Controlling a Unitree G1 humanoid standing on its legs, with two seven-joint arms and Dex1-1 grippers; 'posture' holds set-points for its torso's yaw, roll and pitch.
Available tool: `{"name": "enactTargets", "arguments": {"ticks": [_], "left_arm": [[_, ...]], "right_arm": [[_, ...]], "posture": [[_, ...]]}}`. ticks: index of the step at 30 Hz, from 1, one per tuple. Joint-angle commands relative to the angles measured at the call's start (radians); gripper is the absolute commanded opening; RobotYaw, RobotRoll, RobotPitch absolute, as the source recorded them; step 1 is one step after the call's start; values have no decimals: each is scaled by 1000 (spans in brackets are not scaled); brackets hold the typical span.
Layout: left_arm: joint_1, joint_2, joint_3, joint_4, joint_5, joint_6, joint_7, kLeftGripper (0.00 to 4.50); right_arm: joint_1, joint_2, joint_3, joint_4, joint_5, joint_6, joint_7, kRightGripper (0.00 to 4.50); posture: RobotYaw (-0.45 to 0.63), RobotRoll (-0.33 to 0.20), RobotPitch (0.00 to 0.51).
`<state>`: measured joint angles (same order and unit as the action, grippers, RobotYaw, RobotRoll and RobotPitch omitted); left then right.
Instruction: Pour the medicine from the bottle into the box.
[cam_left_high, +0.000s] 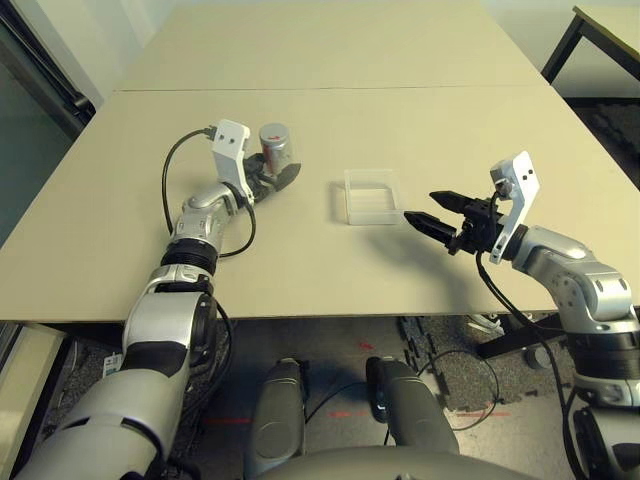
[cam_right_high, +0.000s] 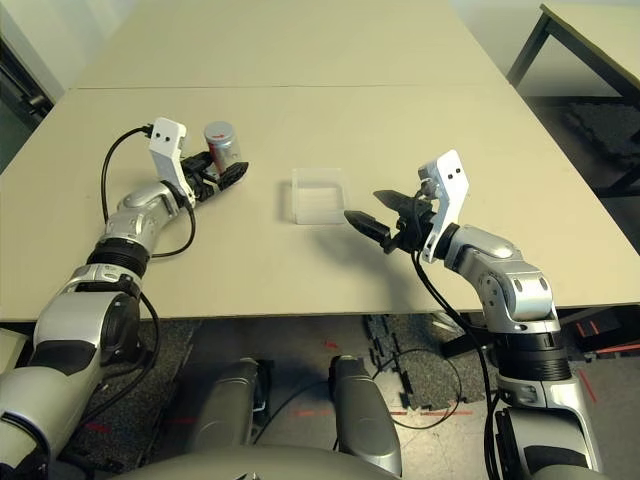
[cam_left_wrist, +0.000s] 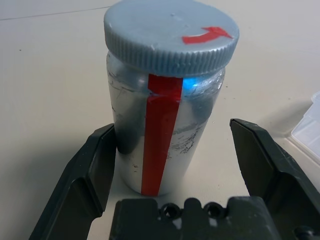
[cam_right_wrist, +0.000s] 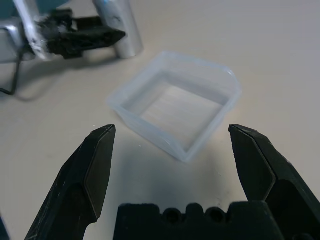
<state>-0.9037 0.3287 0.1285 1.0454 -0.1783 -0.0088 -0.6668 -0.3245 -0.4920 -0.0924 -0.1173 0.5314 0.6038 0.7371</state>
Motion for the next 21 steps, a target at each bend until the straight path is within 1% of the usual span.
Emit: {"name": "enactTargets", "arguments": {"ticks": [1,3,4,6,11,14,19,21], "left_arm": [[-19,-3,1,31,13,-12,6,4114],[-21,-3,3,35,13,-14,6,3560],[-21,-3,4,36,13,-14,5,3126],[-22,-5,5,38,13,-13,1,2496],[-24,-4,-1,9,7,-6,-42,2482],[-19,1,-7,-37,-5,20,-99,2482],[16,22,-21,-168,-21,107,-197,2482],[48,36,-33,-259,-39,168,-253,2482]], "right_arm": [[-14,7,7,-73,30,1,13,4500],[-21,7,13,-86,24,-5,12,4500],[-26,6,18,-89,14,-16,12,4500],[-35,6,28,-86,-4,-37,12,4500],[-38,8,45,-61,-31,-69,8,4500],[-41,17,49,-50,-42,-87,-1,4500],[-49,44,45,-39,-53,-98,-22,4500],[-48,56,48,-42,-55,-102,-33,4500]], "posture": [[-46,0,122],[-46,0,122],[-46,0,122],[-46,0,122],[-37,0,118],[-31,0,116],[-27,0,114],[-27,0,114]]}}
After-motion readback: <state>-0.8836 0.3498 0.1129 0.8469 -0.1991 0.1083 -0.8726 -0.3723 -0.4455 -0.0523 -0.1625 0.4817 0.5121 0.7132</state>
